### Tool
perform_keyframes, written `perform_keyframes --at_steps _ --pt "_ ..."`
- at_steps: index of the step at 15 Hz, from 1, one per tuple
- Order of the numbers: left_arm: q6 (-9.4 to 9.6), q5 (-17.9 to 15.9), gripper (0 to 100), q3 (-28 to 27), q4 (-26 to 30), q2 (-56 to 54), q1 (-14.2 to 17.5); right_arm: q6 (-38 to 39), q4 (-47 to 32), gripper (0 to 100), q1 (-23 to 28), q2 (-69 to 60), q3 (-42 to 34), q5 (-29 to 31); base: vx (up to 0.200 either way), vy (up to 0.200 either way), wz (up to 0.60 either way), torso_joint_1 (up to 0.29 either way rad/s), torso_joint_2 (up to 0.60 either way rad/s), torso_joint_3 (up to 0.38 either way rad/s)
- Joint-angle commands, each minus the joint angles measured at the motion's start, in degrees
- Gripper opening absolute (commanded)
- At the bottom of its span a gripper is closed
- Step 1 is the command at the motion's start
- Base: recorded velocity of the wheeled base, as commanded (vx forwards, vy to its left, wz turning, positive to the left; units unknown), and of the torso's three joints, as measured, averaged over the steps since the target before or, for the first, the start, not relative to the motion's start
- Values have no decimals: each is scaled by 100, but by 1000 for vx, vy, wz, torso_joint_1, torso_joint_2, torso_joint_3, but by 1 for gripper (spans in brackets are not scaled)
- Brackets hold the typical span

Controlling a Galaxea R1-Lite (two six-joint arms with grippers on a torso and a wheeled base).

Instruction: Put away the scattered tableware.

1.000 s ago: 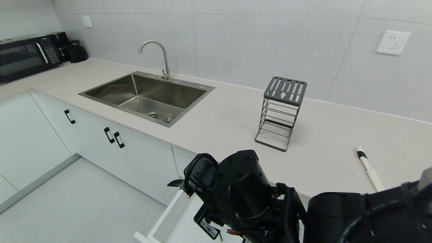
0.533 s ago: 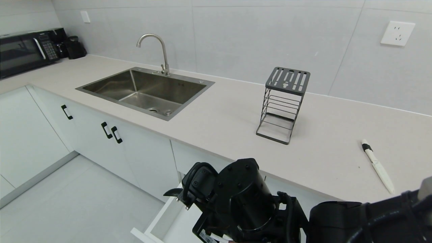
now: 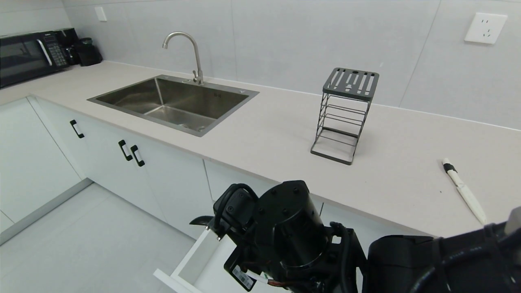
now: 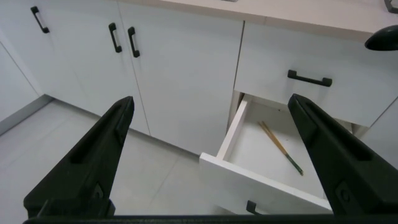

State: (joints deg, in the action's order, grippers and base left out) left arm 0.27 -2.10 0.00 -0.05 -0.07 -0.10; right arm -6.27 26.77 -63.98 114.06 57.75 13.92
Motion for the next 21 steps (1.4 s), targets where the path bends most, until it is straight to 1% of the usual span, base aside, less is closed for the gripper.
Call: perform_keyframes --at_steps 1,4,11,15,19,21 --pt "0 -1 100 0 -4 7 1 -6 4 0 8 73 96 -3 0 0 0 -46 85 36" --pt "0 -1 100 0 -4 7 1 -6 4 0 34 152 299 -3 0 0 0 -103 224 111" --pt "0 -1 100 0 -4 7 1 3 21 0 52 258 413 -12 0 0 0 -129 260 126" --pt "0 8 100 0 -4 7 1 3 21 0 43 302 448 -12 0 0 0 -222 421 203" --pt "0 -1 100 0 -4 7 1 3 12 0 34 433 659 -21 0 0 0 -249 467 209" --pt "0 8 100 0 -4 7 1 11 12 0 34 495 720 -135 0 0 0 -249 408 173"
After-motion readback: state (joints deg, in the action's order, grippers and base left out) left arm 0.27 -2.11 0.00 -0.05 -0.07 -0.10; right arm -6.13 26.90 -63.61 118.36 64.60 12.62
